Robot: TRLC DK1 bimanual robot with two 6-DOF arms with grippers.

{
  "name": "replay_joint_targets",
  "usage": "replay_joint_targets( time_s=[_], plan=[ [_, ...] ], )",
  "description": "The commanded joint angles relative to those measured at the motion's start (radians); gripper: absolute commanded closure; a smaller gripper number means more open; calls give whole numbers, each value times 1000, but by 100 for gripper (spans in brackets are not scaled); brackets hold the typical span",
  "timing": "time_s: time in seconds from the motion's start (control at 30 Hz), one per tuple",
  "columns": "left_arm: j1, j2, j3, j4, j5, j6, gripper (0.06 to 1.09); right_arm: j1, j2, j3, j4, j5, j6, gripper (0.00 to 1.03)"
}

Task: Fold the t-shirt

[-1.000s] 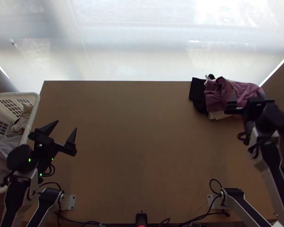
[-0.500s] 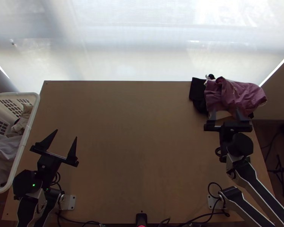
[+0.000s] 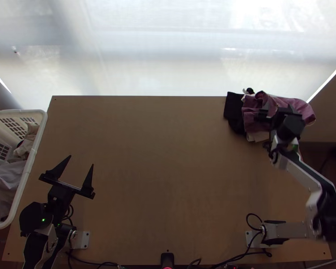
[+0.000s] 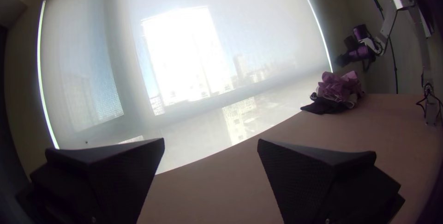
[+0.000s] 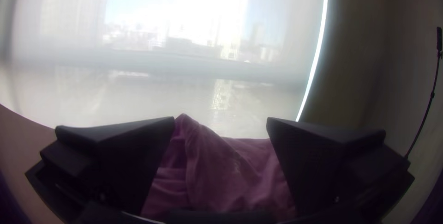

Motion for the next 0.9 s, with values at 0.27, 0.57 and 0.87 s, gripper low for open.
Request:
replay_joint_targets(
  time_s=[0.27,0.57,0.87],
  plan=[
    [46,-19,2,-36,-1,11,10,-133,467,366,69,-106,54,59],
    [56,-13,2,-31,-1,16,10,-100,551,375,95,-106,40,100],
    [77,-10,1,-33,-3,22,10,-48,564,378,82,-130,-44,100]
  ],
)
